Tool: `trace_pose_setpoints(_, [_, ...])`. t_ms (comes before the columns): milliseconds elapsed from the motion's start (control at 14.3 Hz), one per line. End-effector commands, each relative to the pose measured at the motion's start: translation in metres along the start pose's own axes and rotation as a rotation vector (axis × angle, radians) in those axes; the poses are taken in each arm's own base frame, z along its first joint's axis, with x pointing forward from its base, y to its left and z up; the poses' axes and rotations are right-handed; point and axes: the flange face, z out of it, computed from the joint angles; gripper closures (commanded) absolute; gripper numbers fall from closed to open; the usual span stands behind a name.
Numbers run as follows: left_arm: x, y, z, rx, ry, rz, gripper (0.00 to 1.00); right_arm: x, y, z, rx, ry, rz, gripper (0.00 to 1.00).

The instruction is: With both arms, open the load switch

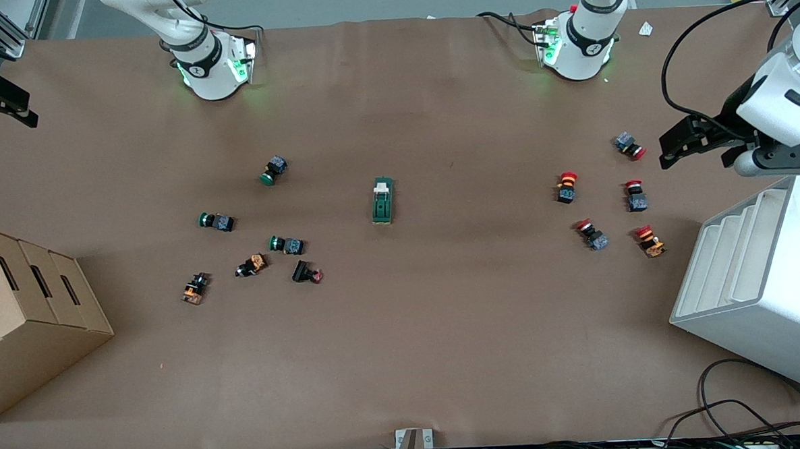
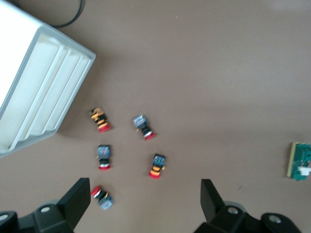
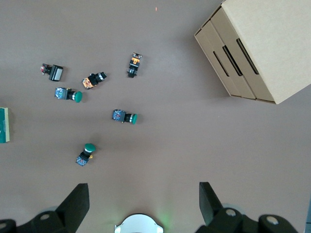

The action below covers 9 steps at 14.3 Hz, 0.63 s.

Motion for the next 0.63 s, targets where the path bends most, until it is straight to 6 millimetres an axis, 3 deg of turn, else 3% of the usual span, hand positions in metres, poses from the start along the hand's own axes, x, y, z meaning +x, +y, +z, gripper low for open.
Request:
trace_pose_setpoints(0, [-0.034,-0.006,-0.002,0.014,-0.007,0.042,0.00,-0.002,0.002,-0.005,0.025,0.012,0.004,0.00])
trace_pose_setpoints(280, [-0.053,-0.026,-0.005,0.018,0.021,0.056,0.00,-0.001,0.001,-0.007,0.026,0.022,0.001,0.00])
trace_pose_setpoints(560, [-0.060,-0.009,-0.005,0.026,0.023,0.062,0.00,0.018,0.001,-0.013,0.025,0.026,0.001,0.00])
